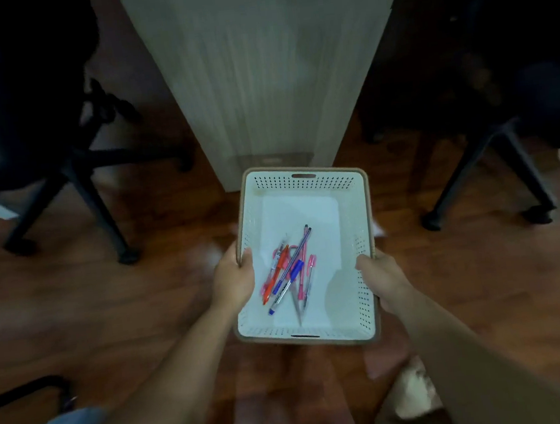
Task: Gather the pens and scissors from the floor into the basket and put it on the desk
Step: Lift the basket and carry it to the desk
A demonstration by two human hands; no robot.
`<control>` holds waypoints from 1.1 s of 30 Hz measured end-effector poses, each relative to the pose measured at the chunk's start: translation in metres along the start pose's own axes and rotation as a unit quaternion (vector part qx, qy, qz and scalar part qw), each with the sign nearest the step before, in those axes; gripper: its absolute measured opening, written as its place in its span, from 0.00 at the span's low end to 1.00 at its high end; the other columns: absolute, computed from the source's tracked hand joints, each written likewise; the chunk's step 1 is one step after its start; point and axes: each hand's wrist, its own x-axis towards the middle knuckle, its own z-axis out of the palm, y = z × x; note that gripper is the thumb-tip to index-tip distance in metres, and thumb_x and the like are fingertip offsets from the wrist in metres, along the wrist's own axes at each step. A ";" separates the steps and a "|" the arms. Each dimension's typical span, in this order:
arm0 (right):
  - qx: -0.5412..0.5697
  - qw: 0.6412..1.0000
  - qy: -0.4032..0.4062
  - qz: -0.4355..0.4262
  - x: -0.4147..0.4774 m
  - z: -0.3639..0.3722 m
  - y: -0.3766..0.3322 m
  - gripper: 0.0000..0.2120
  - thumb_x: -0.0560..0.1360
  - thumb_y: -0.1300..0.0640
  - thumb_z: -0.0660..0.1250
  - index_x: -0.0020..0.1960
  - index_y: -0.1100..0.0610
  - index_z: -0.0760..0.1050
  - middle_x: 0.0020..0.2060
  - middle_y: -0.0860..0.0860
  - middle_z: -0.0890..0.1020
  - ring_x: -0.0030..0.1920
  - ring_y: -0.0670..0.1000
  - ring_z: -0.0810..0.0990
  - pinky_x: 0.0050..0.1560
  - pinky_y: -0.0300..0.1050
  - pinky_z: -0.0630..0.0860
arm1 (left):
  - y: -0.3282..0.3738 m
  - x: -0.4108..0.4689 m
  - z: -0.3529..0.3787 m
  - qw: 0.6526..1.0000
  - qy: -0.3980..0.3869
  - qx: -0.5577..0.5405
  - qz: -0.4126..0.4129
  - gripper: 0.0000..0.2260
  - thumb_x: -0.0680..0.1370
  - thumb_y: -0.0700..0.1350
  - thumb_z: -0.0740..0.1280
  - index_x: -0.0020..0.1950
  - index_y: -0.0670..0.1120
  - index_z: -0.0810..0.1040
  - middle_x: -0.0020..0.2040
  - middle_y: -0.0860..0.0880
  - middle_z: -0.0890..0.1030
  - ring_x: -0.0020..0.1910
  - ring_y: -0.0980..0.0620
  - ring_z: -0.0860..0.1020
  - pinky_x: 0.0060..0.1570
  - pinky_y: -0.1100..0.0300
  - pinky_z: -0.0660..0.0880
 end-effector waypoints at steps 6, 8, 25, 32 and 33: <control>0.008 1.000 -0.008 -0.006 -0.192 -0.066 -0.112 0.17 0.80 0.59 0.60 0.66 0.50 0.80 0.53 0.51 0.87 0.54 0.57 0.87 0.63 0.61 0.83 | 0.155 -0.133 -0.133 1.000 -0.006 0.012 0.012 0.18 0.88 0.50 0.59 0.75 0.50 0.78 0.69 0.48 0.84 0.66 0.43 0.83 0.57 0.57 0.74; 0.002 1.000 0.004 -0.013 -0.270 -0.093 -0.156 0.17 0.80 0.59 0.61 0.65 0.52 0.80 0.50 0.50 0.87 0.54 0.59 0.87 0.63 0.62 0.83 | 0.212 -0.184 -0.183 1.000 -0.011 0.008 0.018 0.18 0.88 0.51 0.59 0.76 0.50 0.77 0.69 0.48 0.84 0.66 0.43 0.83 0.58 0.56 0.75; -0.036 0.997 0.020 -0.068 -0.566 -0.150 -0.302 0.13 0.80 0.61 0.62 0.62 0.55 0.77 0.51 0.54 0.85 0.51 0.58 0.85 0.56 0.55 0.82 | 0.365 -0.369 -0.384 0.999 -0.025 -0.016 0.025 0.19 0.87 0.48 0.60 0.77 0.50 0.77 0.70 0.45 0.83 0.67 0.42 0.82 0.65 0.49 0.78; 0.018 0.995 0.062 -0.069 -0.574 -0.136 -0.352 0.06 0.77 0.62 0.65 0.50 0.60 0.80 0.45 0.55 0.86 0.41 0.55 0.84 0.38 0.45 0.75 | 0.401 -0.330 -0.447 0.993 -0.080 -0.010 0.085 0.16 0.84 0.50 0.64 0.70 0.49 0.81 0.61 0.48 0.87 0.58 0.46 0.86 0.62 0.45 0.83; 0.013 0.996 0.059 -0.068 -0.574 -0.136 -0.358 0.06 0.76 0.62 0.65 0.49 0.60 0.80 0.45 0.56 0.86 0.41 0.56 0.84 0.39 0.46 0.76 | 0.406 -0.325 -0.454 0.993 -0.076 -0.008 0.090 0.16 0.83 0.51 0.65 0.68 0.49 0.82 0.59 0.48 0.88 0.56 0.47 0.86 0.62 0.44 0.83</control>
